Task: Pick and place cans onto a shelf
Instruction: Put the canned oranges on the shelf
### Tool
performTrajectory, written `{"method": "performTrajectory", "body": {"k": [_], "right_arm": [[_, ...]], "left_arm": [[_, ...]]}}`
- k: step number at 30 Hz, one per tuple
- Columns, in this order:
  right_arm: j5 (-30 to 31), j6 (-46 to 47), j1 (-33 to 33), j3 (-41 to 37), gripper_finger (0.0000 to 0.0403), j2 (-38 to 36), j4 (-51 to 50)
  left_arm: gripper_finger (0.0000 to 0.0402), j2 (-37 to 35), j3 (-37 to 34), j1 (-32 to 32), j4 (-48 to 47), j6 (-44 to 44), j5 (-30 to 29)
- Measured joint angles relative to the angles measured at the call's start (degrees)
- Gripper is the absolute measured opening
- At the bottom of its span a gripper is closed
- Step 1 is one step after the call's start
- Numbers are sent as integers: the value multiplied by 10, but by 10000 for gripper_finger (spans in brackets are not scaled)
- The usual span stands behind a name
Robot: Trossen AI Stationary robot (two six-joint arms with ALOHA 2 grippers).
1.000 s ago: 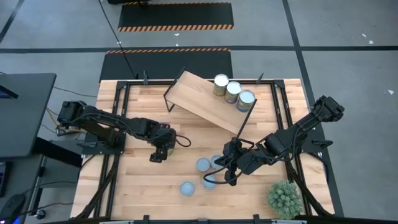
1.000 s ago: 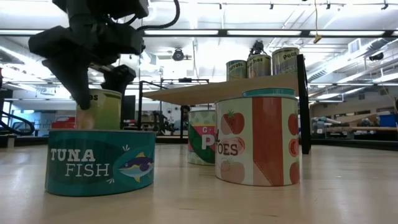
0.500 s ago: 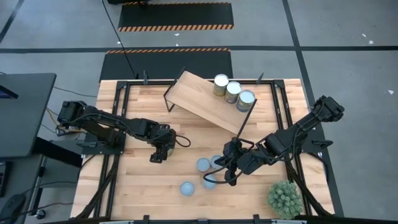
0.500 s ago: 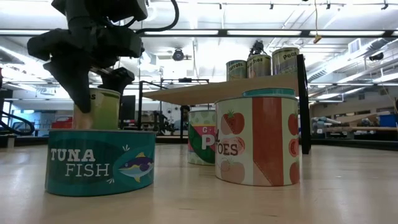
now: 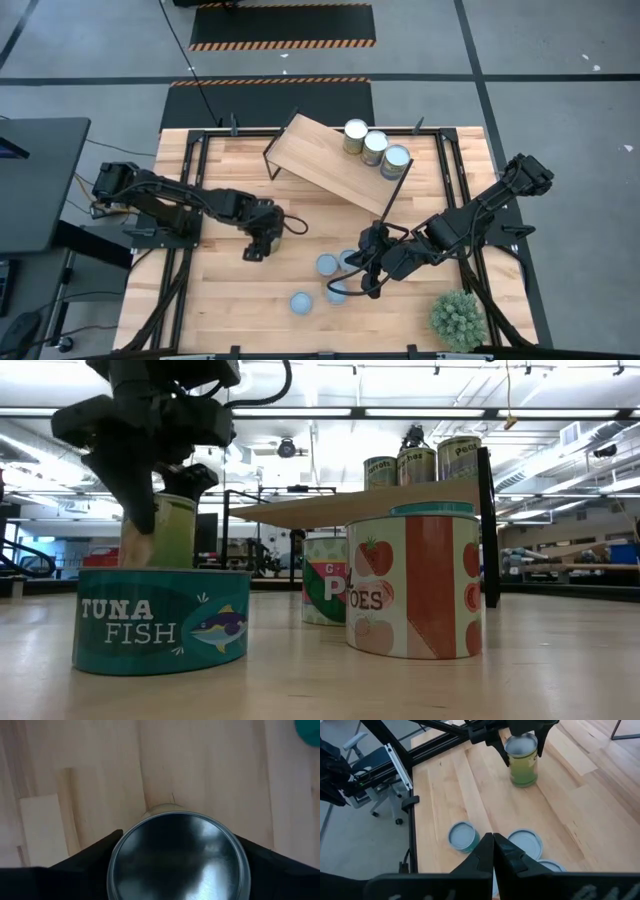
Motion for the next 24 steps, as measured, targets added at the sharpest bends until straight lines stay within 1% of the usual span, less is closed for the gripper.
{"method": "performTrajectory", "body": {"k": [7, 14, 19, 24], "right_arm": [[-10, -5, -8, 0, 8, 0, 0], [-14, -8, -14, 0, 8, 0, 0], [-14, -10, -14, 0, 8, -5, -15], [-4, -16, -15, 0, 8, -35, -22]], "left_arm": [[307, 0, 60, 20, -44, -2, 3], [308, 0, 125, 57, -109, -1, 43], [309, 0, 195, 73, -171, 22, 54], [310, 6, 267, 94, -213, 45, 54]]}}
